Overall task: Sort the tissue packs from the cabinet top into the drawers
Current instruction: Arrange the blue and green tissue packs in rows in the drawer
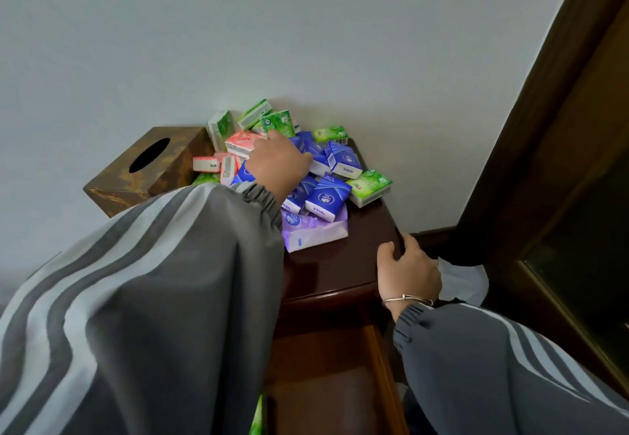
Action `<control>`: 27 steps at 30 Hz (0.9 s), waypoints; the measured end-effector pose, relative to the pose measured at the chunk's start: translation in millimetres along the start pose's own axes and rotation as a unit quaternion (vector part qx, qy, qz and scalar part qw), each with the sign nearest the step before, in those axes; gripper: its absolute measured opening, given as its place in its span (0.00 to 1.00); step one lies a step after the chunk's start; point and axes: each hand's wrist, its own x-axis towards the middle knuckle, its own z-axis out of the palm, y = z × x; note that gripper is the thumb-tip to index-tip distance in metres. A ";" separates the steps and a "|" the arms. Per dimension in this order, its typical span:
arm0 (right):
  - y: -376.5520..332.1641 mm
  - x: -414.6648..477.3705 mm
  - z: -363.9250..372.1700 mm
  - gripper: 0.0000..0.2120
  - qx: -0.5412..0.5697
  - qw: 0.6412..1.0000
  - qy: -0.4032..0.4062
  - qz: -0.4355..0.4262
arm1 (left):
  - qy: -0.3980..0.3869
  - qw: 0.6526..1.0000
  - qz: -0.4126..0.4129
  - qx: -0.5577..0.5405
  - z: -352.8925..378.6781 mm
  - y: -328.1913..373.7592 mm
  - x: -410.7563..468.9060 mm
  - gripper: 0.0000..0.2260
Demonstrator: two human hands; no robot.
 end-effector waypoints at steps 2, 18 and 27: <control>-0.4 -0.3 0.1 0.19 0.003 1.000 0.001 0.001 | -0.004 1.000 0.008 0.013 -1.2 -1.1 0.4 0.39; -2.8 -1.3 -2.5 0.18 0.004 1.000 0.006 -0.005 | 0.226 0.956 -0.080 -0.166 -17.4 -145.2 -104.2 0.33; -5.5 -1.6 -6.3 0.19 -0.020 1.000 -0.012 0.002 | 0.175 0.979 -0.106 -0.012 19.9 -179.2 -121.1 0.35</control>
